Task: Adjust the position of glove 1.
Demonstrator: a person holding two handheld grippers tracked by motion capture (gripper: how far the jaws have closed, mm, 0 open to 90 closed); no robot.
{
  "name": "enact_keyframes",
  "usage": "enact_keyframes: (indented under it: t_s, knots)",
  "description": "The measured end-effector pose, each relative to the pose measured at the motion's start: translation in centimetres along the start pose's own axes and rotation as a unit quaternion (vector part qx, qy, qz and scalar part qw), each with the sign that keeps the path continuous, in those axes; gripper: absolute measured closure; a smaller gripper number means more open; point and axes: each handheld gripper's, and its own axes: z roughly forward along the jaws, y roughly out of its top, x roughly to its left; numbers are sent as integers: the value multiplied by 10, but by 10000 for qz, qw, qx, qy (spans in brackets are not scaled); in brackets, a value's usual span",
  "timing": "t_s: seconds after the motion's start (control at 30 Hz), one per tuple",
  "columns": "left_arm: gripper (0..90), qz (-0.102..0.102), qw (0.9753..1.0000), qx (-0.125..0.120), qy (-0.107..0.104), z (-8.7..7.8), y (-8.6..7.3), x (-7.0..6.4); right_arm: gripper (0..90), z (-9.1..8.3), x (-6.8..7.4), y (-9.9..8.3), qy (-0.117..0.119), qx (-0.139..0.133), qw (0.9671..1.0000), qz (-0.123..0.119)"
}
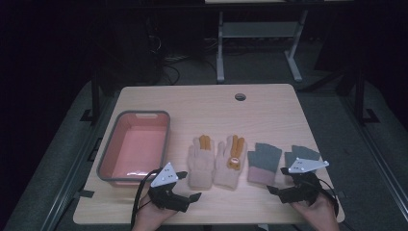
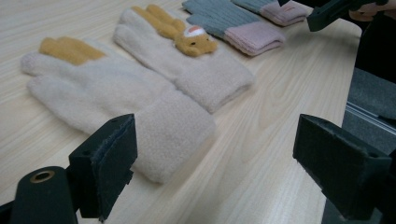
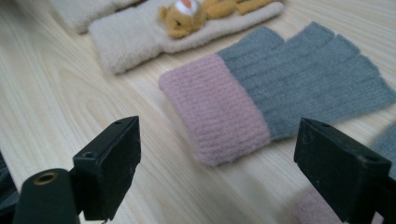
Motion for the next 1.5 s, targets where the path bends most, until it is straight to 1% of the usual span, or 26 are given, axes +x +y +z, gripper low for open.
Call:
enact_keyframes:
  t_s: [0.07, 0.2, 0.23, 0.3, 0.37, 0.4, 0.43, 0.53, 0.57, 0.6, 0.63, 0.73, 0.77, 0.8, 0.83, 0.87, 0.9, 1.0, 1.03, 1.07, 1.17, 1.27, 1.3, 1.4, 1.47, 1.5]
  knots:
    - [137, -11, 10000, -11, 3, 0, 0, 0, 145, 0, 1, 1, 12, -23, 10000, -4]
    - [137, -3, 10000, -12, 13, 0, 0, -1, 145, 0, 4, 4, 39, 50, 10000, -36]
    - [137, -7, 10000, -9, 10, 0, 0, -2, 145, -1, 6, 6, 130, 59, 9999, -34]
    - [137, 14, 10000, -23, 16, -1, -1, -2, 145, -1, 6, 9, 165, 67, 9998, -19]
    - [137, 11, 10000, -42, 16, -2, -1, -2, 145, -1, 9, 18, 197, 123, 9997, -57]
    - [137, 2, 10000, -61, 17, -3, -1, -2, 145, -1, 9, 18, 197, 123, 9997, -57]
    - [137, -15, 10000, -85, 16, -4, -1, -1, 145, -1, 11, 25, 230, 151, 9996, -83]
    - [137, 12, 10000, -81, 55, -5, -1, -2, 149, 1, 13, 32, 298, 187, 9992, -163]
    - [137, 17, 10000, -69, 66, -5, -1, -2, 150, 5, 15, 38, 299, 249, 9989, -276]
    - [137, 31, 10000, -46, 73, -4, -1, -2, 150, 5, 15, 38, 299, 249, 9989, -276]
    - [137, 108, 9999, -30, 125, -4, 1, -4, 150, 10, 15, 44, 325, 374, 9984, -269]
    - [137, 120, 9998, -76, 131, -5, 3, -4, 150, 15, 16, 50, 352, 438, 9978, -338]
    - [137, 126, 9998, -83, 136, -5, 3, -5, 150, 20, 17, 58, 402, 526, 9969, -416]
    - [137, 126, 9998, -83, 136, -5, 3, -5, 150, 20, 17, 58, 402, 526, 9969, -416]
    - [137, 129, 9998, -79, 137, -5, 3, -4, 150, 24, 20, 67, 428, 593, 9962, -473]
    - [137, 130, 9998, -68, 133, -4, 2, -4, 150, 24, 20, 67, 428, 593, 9962, -473]
    - [137, 121, 9998, -51, 119, -4, 1, -4, 150, 29, 23, 75, 417, 660, 9953, -569]
    - [137, 99, 9999, -83, 106, -4, 1, -5, 150, 35, 25, 83, 457, 776, 9941, -611]
    - [137, 94, 9998, -94, 114, -5, 1, -4, 150, 42, 26, 90, 495, 906, 9925, -660]
    - [137, 94, 9998, -94, 114, -5, 1, -4, 150, 42, 26, 90, 495, 906, 9925, -660]
    - [137, 53, 9999, -97, 109, -4, 1, -2, 163, 52, 30, 104, 564, 1026, 9903, -742]
    - [137, 38, 9999, -97, 108, -4, 1, -2, 164, 57, 31, 110, 582, 1058, 9894, -807]
    - [137, 37, 9999, -104, 122, -4, 0, -3, 166, 63, 32, 114, 566, 1118, 9884, -858]
    - [137, 27, 9999, -93, 119, -5, 0, -2, 171, 69, 31, 117, 592, 1163, 9879, -834]
    - [137, 18, 9999, -75, 114, -4, 0, -1, 218, 80, 30, 121, 488, 1271, 9868, -880]
    - [137, 9, 9999, -78, 116, -4, -1, 0, 221, 84, 29, 121, 485, 1319, 9864, -848]
